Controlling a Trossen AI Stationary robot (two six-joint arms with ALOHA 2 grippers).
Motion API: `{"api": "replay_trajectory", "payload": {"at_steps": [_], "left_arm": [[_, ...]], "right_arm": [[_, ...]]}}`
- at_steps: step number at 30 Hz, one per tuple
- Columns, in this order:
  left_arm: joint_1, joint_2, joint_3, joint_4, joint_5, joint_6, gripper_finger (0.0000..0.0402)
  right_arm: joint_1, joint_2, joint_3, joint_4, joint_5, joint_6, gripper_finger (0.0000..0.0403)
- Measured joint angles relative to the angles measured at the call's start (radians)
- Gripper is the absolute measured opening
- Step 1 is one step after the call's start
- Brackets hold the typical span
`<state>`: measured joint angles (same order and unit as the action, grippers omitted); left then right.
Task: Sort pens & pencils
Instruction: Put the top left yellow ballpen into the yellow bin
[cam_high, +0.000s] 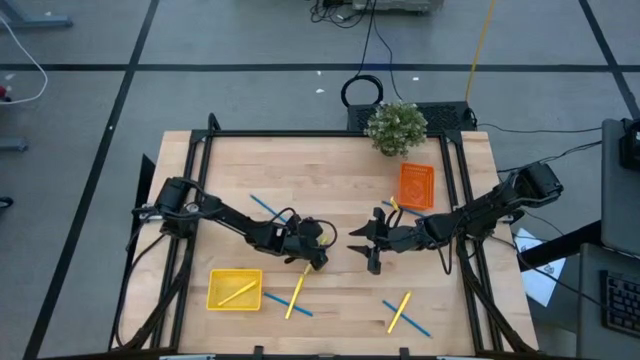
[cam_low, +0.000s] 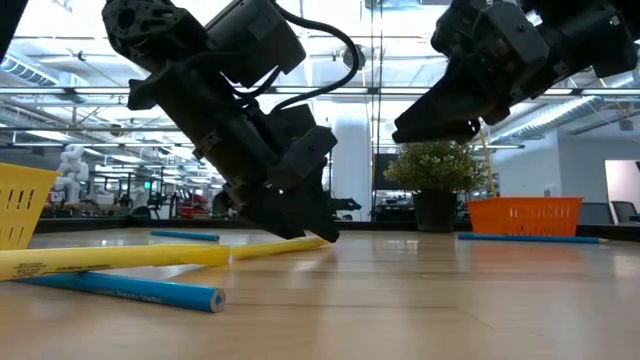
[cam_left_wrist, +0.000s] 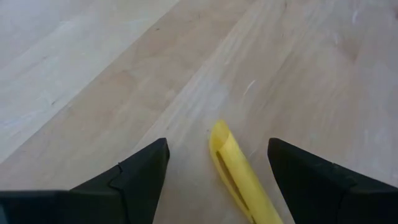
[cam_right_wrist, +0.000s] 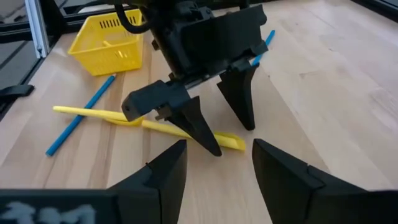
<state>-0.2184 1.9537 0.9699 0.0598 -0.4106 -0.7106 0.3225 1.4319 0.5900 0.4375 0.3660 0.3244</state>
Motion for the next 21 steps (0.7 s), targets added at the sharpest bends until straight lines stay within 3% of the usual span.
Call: {"api": "replay_trajectory", "payload": {"at_steps": [17, 21], "left_arm": [[-0.063, 0.001, -0.003, -0.062, -0.002, 0.019, 0.0284], [-0.078, 0.001, -0.003, -0.087, -0.014, 0.020, 0.0258]], "right_arm": [[0.000, 0.000, 0.000, 0.000, -0.001, 0.005, 0.0171], [0.000, 0.000, 0.000, 0.000, -0.001, 0.005, 0.0171]]}}
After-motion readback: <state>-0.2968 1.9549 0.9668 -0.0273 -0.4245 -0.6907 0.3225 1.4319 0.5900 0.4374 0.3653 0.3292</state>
